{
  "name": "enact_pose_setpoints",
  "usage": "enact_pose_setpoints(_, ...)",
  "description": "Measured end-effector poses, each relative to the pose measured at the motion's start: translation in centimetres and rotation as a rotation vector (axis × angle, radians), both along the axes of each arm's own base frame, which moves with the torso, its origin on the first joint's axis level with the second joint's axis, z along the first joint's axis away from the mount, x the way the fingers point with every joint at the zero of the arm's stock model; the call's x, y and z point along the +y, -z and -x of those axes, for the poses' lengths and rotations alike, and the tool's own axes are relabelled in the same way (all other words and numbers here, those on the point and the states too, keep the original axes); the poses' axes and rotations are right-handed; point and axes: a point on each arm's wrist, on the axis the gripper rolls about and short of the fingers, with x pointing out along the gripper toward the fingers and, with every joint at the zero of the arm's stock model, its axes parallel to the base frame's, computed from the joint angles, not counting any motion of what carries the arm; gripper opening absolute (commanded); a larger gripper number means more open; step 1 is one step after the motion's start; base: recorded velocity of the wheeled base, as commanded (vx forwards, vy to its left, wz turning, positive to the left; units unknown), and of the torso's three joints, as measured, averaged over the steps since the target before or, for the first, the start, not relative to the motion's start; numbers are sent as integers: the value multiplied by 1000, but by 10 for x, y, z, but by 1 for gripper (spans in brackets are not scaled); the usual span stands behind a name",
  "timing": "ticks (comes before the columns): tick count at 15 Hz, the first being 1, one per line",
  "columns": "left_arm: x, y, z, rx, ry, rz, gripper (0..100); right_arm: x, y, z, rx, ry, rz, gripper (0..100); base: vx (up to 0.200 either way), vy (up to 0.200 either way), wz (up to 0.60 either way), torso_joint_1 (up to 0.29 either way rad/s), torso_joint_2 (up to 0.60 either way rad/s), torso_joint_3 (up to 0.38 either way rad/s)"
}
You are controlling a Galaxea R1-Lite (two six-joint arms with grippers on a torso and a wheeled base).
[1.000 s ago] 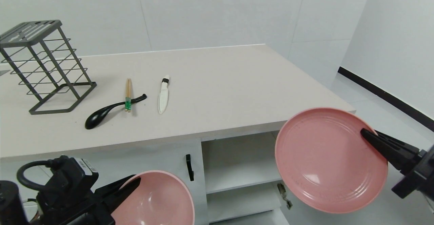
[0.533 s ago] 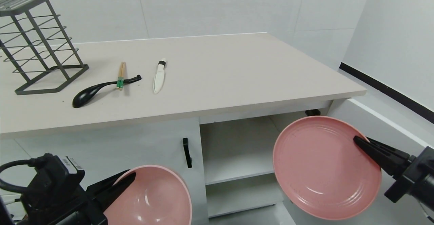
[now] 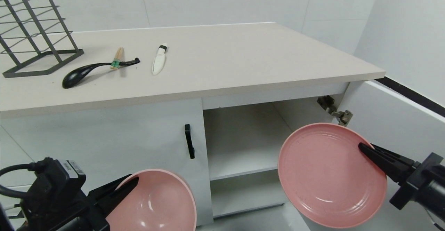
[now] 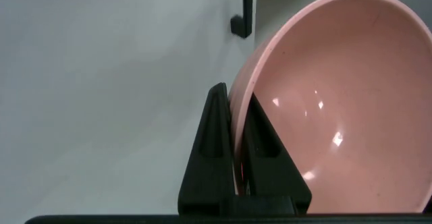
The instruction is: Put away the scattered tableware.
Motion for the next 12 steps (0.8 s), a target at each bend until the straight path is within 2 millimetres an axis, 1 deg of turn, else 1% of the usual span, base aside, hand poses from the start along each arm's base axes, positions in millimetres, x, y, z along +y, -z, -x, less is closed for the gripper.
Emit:
enact_pose_setpoints(4, 0, -1, 0, -4, 0, 5, 0, 2, 4, -3, 24, -4, 7, 0, 0, 0, 0, -5, 52, 17)
enact_pose_setpoints(6, 0, -1, 0, -7, -1, 6, 0, 4, 5, -7, 23, -10, 7, 0, 0, 0, 0, 0, 0, 0)
enact_pose_setpoints(8, 0, -1, -1, -10, -4, 9, 0, 12, 13, -22, 34, -26, 12, 0, 0, 0, 0, 0, 0, 0)
enact_pose_setpoints(10, 2, -3, -3, -21, -26, 18, 0, 22, 31, -42, 81, -37, 48, 0, 0, 0, 0, 0, 0, 0)
enact_pose_setpoints(12, 4, -2, -4, -16, -47, 25, 0, 32, 48, -58, 108, -59, 90, 0, 0, 0, 0, 0, 0, 0)
